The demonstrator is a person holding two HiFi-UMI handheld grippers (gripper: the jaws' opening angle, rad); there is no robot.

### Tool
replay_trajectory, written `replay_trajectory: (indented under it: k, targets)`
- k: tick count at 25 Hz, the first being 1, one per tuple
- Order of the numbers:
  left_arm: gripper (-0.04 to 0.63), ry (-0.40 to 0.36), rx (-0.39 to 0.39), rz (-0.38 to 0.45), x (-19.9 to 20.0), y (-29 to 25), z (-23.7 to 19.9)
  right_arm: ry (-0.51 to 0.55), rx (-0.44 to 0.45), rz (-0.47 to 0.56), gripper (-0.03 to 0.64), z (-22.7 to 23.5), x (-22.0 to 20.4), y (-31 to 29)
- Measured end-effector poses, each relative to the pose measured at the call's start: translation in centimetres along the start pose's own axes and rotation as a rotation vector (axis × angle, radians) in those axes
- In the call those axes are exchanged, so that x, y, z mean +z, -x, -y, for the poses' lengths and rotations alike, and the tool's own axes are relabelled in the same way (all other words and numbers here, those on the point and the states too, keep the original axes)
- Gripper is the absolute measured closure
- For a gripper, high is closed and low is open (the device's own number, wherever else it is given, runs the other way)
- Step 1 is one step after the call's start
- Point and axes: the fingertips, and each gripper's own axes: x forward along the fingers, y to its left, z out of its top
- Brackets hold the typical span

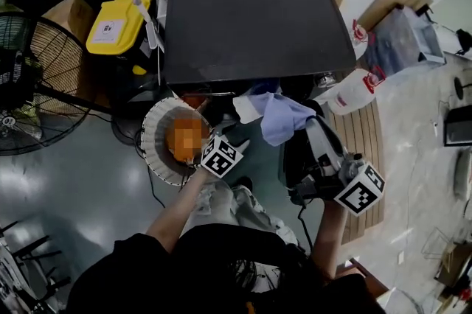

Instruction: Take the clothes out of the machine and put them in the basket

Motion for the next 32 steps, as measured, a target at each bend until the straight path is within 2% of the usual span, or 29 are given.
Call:
replay_trajectory:
  k: [6,10,11,12,13,14,18,25,29,32]
  targets:
    - [0.264,0.03,0.045,0.038,2.3,-2.4,-1.0,0.036,0.104,0.059,0.578,-4.1,3.9,0.6]
    - [0.258,0.051,0.04,0.028,4.3,-4.2,-1.1,0.048,0.169,0.088,0.578,-6.6,6.0,1.3]
    - [0.279,0.047,0.029,0.017,4.7,-4.7,-0.9,0.052,0.18,0.093,0.578,-7.1,6.3,1.6]
    - [0.338,0.038,0.016,0.01,5.1,-5.1,-0.6,0.058,0.186,0.096,0.578,-7.5,6.5,1.7]
    - [0.436,0.027,0.001,0.012,5.6,-5.3,-0.3,0.067,0.186,0.096,0.577,-7.7,6.6,1.9]
    - [0.583,0.018,-0.014,0.02,6.0,-5.3,0.0,0.074,0.183,0.096,0.578,-7.8,6.6,2.0]
    - [0.586,0.049,-0.05,0.093,7.5,-4.0,0.5,0.091,0.149,0.105,0.578,-6.9,6.7,2.9]
    - [0.586,0.248,-0.033,0.291,10.9,2.6,-1.3,0.145,0.03,0.054,0.578,-3.8,5.6,4.4]
    - [0.586,0.272,-0.026,0.392,12.6,6.8,-2.1,0.146,0.008,0.014,0.577,-2.8,3.7,4.1]
    - [0.586,0.286,-0.015,0.466,13.8,9.9,-2.1,0.187,-0.013,-0.047,0.577,-2.4,2.0,3.6]
